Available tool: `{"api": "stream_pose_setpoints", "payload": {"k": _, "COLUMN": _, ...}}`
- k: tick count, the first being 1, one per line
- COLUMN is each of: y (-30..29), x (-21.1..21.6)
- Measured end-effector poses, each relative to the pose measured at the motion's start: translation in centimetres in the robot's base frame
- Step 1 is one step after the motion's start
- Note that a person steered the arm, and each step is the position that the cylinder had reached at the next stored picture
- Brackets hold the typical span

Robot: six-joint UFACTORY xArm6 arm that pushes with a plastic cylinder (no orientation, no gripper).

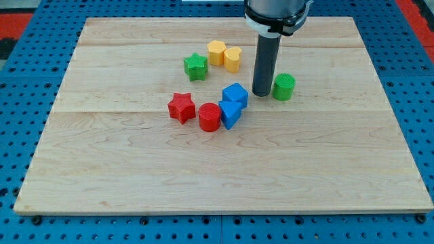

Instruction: Slide the green circle to the center right

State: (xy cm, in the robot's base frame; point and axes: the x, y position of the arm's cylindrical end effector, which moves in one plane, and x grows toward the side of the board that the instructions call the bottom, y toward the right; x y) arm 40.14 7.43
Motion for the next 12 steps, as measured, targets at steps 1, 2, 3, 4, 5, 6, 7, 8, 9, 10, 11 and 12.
{"api": "stream_pose_setpoints", "payload": {"k": 1, "y": 0.0, "x": 0.0}}
{"api": "stream_pose_setpoints", "payload": {"k": 2, "y": 0.0, "x": -0.5}}
{"api": "stream_pose_setpoints", "payload": {"k": 3, "y": 0.0, "x": -1.1}}
{"api": "stream_pose_setpoints", "payload": {"k": 4, "y": 0.3, "x": -1.1}}
{"api": "stream_pose_setpoints", "payload": {"k": 5, "y": 2.0, "x": -1.1}}
{"api": "stream_pose_setpoints", "payload": {"k": 6, "y": 4.0, "x": -1.1}}
{"api": "stream_pose_setpoints", "payload": {"k": 7, "y": 6.4, "x": -1.1}}
{"api": "stream_pose_setpoints", "payload": {"k": 8, "y": 8.2, "x": -1.1}}
{"api": "stream_pose_setpoints", "payload": {"k": 9, "y": 8.2, "x": -1.1}}
{"api": "stream_pose_setpoints", "payload": {"k": 10, "y": 8.2, "x": -0.5}}
{"api": "stream_pose_setpoints", "payload": {"k": 11, "y": 8.2, "x": -0.2}}
{"api": "stream_pose_setpoints", "payload": {"k": 12, "y": 8.2, "x": -0.2}}
